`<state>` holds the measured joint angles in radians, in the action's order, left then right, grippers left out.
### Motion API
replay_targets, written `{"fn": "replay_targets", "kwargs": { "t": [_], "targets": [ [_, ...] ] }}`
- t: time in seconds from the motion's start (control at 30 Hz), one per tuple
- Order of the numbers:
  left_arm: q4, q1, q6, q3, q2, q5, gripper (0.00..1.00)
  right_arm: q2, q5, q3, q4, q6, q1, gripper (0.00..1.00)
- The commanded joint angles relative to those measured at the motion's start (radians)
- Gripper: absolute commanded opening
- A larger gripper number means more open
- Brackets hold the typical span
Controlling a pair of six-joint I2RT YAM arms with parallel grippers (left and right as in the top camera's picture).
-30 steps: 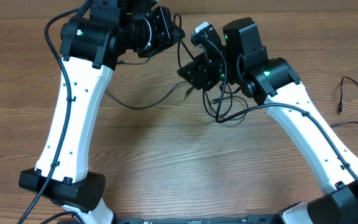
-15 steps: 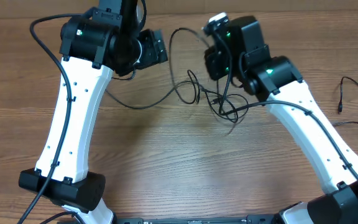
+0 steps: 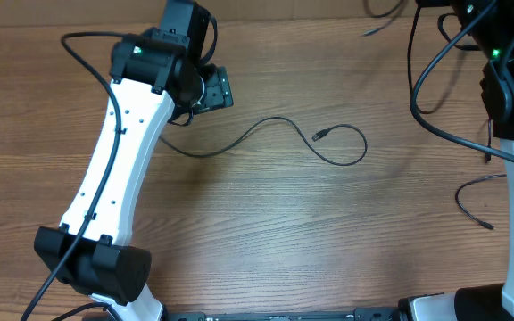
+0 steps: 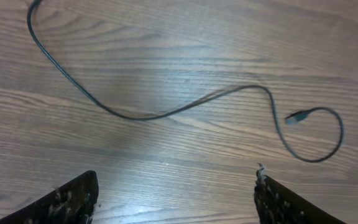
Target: Untangle cables
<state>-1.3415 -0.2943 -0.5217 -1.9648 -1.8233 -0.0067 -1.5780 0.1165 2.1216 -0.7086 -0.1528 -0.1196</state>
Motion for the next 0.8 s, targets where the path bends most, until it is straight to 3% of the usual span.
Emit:
{"fn": "replay_targets", "kwargs": {
  "t": [0.0,0.17,0.53,0.7,0.73,0.77],
  "targets": [
    [0.011,-0.001,0.013,0.079,0.012,-0.018,0.8,-0.007,-0.204,0.011,-0.003,0.035,0.005,0.04],
    [0.018,-0.001,0.014,0.14,0.012,-0.02,0.8,-0.017,-0.449,0.01,-0.028,0.076,0.064,0.04],
    [0.016,-0.001,0.014,0.162,0.012,-0.027,0.8,-0.103,-0.455,0.004,-0.113,0.018,0.445,0.04],
    [0.016,-0.001,0.014,0.162,0.012,-0.027,0.8,-0.142,-0.453,0.003,-0.16,0.014,0.539,0.04],
    [0.016,-0.001,0.014,0.162,0.011,-0.027,0.8,-0.158,-0.453,-0.005,-0.177,0.01,0.556,0.04],
    [0.016,-0.001,0.014,0.162,0.012,-0.027,0.8,-0.164,-0.452,-0.01,-0.182,-0.002,0.562,0.17]
  ]
}}
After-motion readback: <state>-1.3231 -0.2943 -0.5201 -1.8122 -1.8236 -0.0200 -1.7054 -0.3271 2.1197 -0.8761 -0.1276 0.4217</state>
